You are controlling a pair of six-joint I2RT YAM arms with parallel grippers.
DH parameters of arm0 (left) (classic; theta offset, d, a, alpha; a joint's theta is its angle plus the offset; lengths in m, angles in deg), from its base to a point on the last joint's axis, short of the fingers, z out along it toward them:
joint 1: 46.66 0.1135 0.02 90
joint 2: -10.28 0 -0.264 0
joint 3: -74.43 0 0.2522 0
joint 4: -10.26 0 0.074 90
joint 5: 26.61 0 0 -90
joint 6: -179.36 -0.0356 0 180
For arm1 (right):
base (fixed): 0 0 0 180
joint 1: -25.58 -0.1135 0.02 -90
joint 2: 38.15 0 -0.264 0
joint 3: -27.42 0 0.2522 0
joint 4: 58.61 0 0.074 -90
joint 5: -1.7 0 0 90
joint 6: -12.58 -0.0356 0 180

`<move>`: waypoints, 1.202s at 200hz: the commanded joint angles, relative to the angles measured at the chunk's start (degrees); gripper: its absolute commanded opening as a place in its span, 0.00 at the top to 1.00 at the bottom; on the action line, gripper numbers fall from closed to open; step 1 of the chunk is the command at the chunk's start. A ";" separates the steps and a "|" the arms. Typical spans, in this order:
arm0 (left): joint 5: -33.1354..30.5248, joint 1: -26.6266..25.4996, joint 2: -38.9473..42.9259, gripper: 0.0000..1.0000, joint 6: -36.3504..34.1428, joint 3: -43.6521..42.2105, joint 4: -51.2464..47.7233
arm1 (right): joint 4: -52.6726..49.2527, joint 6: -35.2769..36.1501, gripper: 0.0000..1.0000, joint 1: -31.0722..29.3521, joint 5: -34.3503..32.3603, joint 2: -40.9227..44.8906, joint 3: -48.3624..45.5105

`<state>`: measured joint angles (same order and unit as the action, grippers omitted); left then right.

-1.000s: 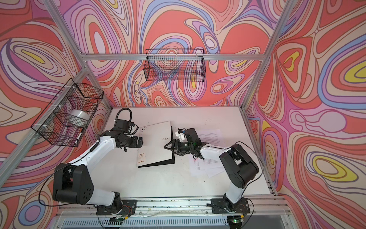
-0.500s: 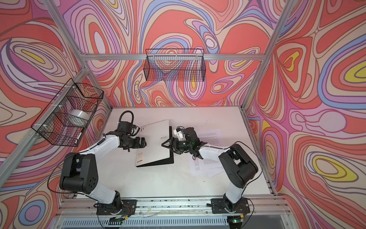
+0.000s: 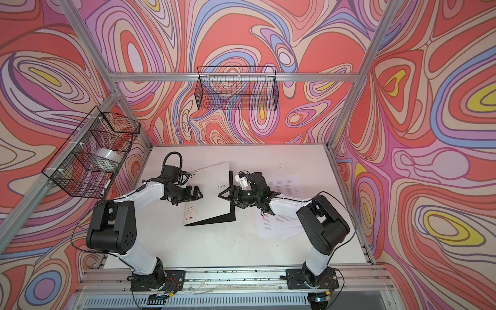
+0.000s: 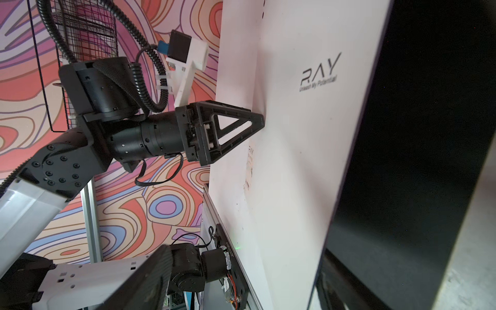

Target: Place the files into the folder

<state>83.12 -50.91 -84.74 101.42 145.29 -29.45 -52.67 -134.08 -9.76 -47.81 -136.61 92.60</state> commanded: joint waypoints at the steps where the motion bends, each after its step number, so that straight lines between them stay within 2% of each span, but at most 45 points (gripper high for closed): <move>1: 4.99 0.38 -1.80 0.00 -1.87 0.95 -1.05 | 1.63 0.52 0.15 -0.26 -0.98 1.86 -0.31; 37: 13.37 0.38 -5.11 0.00 -2.69 1.35 -0.43 | 2.66 0.28 0.15 -0.26 -1.01 1.25 -0.13; 90: 19.41 0.39 -5.58 0.00 -3.88 4.14 -0.24 | 1.67 1.15 0.14 -0.26 -1.46 1.82 0.54; 126: 16.25 0.90 -3.81 0.00 -5.65 5.57 -4.12 | 0.10 1.90 0.14 -0.26 -1.56 1.77 3.72; 182: 15.57 1.96 5.58 0.00 -9.41 11.80 -14.68 | -0.74 2.24 0.13 -0.29 0.09 0.91 8.49; 207: 16.50 1.89 6.96 0.00 -8.23 17.71 -17.89 | -0.55 2.39 0.13 -0.69 0.94 -0.35 10.11; 240: 16.68 1.94 4.68 0.00 -3.78 25.37 -18.76 | 0.16 2.41 0.13 -1.71 1.52 -2.28 12.34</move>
<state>99.25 -49.30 -78.45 94.69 165.91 -44.05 -53.65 -132.55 -10.39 -47.55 -137.22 102.70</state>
